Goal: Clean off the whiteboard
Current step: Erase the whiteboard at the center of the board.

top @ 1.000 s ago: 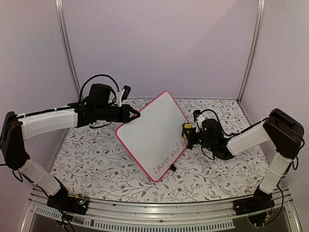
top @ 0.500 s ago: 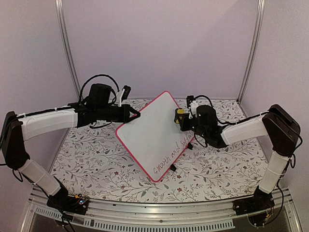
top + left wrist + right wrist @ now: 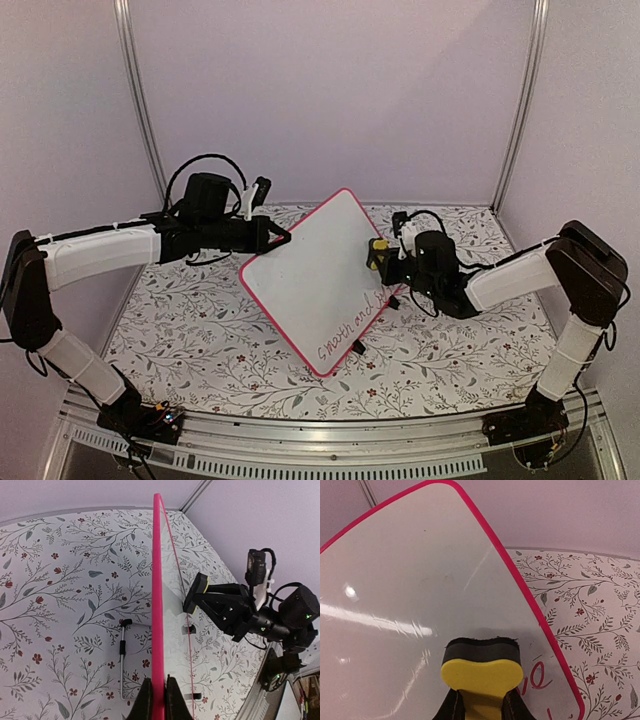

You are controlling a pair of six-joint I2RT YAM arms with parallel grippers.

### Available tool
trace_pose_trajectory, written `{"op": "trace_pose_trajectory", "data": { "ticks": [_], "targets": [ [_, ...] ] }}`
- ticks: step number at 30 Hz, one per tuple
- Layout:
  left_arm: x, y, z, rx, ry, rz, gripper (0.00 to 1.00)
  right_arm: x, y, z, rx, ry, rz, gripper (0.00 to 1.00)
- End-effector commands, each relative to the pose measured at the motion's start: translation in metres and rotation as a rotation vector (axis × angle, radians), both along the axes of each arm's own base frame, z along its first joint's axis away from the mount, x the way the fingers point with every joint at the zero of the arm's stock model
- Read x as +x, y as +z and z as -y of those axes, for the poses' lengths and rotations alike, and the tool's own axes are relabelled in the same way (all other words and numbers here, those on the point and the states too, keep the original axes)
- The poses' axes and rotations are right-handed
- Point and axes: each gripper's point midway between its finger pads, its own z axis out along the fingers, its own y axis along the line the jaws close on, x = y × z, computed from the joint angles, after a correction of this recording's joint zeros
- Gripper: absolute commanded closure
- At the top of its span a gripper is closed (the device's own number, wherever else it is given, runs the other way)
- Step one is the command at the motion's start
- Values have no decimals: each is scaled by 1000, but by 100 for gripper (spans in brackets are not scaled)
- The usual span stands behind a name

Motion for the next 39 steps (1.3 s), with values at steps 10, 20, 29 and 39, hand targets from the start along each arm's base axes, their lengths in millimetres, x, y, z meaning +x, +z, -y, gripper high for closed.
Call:
{"op": "trace_pose_trajectory", "data": {
  "ticks": [10, 20, 29, 39],
  "targets": [
    [-15, -41, 5, 111, -80, -34, 100, -31, -14, 36, -99, -48, -32, 86],
    [-15, -42, 5, 115, -76, -33, 100, 15, 23, 10, -95, -89, 45, 86],
    [-15, -43, 6, 111, -83, -38, 100, 10, 3, 11, -112, -73, -3, 86],
    [-16, -39, 6, 101, -83, -31, 100, -24, -31, 39, -110, -81, -83, 86]
  ]
}}
